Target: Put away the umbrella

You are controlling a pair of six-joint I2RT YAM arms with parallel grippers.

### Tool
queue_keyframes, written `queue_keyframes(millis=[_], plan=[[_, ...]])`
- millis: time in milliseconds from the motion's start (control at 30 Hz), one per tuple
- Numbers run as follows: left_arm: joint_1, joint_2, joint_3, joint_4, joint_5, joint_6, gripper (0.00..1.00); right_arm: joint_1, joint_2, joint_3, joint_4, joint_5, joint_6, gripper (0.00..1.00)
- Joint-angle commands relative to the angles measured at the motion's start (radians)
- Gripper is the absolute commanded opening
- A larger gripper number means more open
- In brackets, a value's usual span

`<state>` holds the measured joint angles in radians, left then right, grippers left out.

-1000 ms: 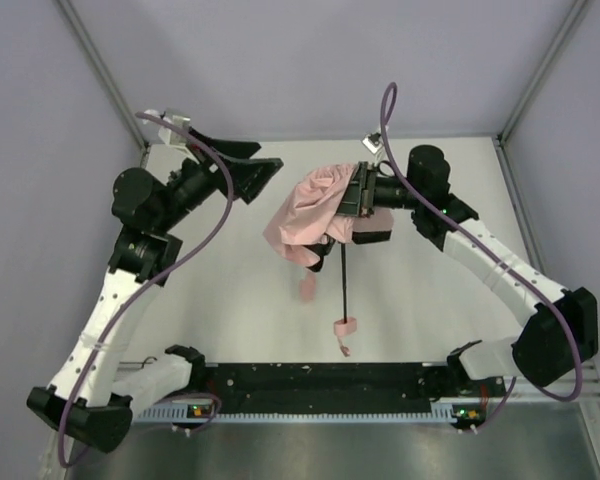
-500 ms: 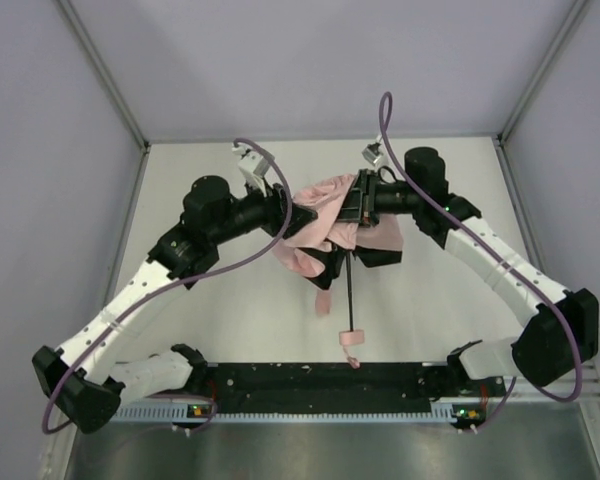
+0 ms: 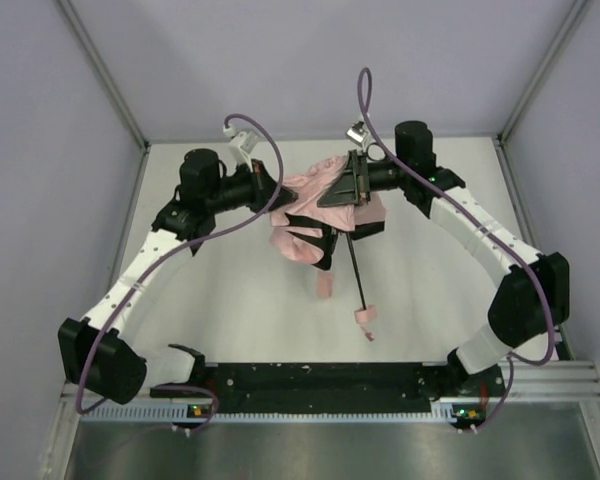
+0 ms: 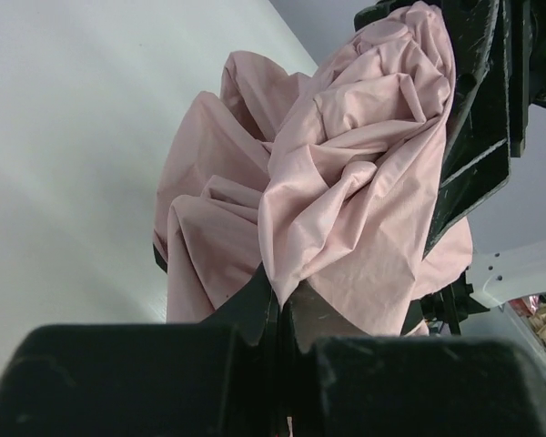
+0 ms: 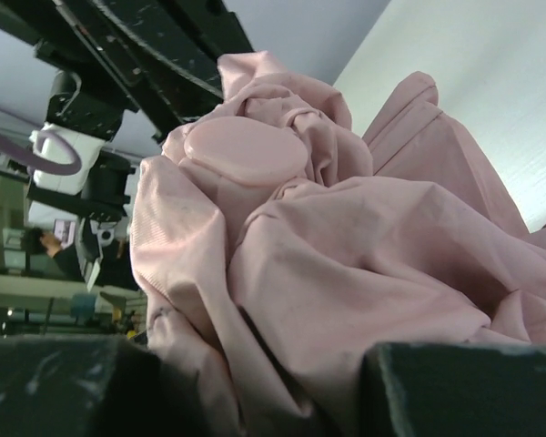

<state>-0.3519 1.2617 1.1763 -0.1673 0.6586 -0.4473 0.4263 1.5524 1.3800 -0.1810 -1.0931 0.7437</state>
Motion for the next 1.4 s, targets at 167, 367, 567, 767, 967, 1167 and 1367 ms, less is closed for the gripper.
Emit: queue_keyframes(millis=[167,367,567,767,967,1167,1367], plan=[[0.048,-0.088,-0.087,-0.096,-0.325,-0.014,0.21,-0.075,0.015,0.031,0.468,-0.26,0.241,0.0],[0.053,-0.125,-0.06,-0.184,-0.502,-0.019,0.43,-0.141,0.046,0.154,-0.166,0.095,-0.18,0.0],[0.057,-0.157,0.034,-0.294,-0.515,-0.063,0.45,-0.153,0.201,0.554,-0.832,0.975,-0.558,0.0],[0.059,-0.232,0.02,-0.287,-0.439,-0.204,0.59,-0.126,0.342,0.804,-0.968,1.587,-0.829,0.0],[0.068,-0.387,-0.192,-0.209,-0.499,-0.413,0.64,0.053,0.386,0.635,-0.817,1.778,-0.937,0.0],[0.074,-0.484,-0.331,-0.3,-0.639,-0.594,0.63,0.245,0.465,0.464,-0.675,1.753,-0.868,0.0],[0.091,-0.484,-0.395,-0.39,-0.693,-0.688,0.66,0.333,0.494,0.248,-0.548,1.384,-0.751,0.0]])
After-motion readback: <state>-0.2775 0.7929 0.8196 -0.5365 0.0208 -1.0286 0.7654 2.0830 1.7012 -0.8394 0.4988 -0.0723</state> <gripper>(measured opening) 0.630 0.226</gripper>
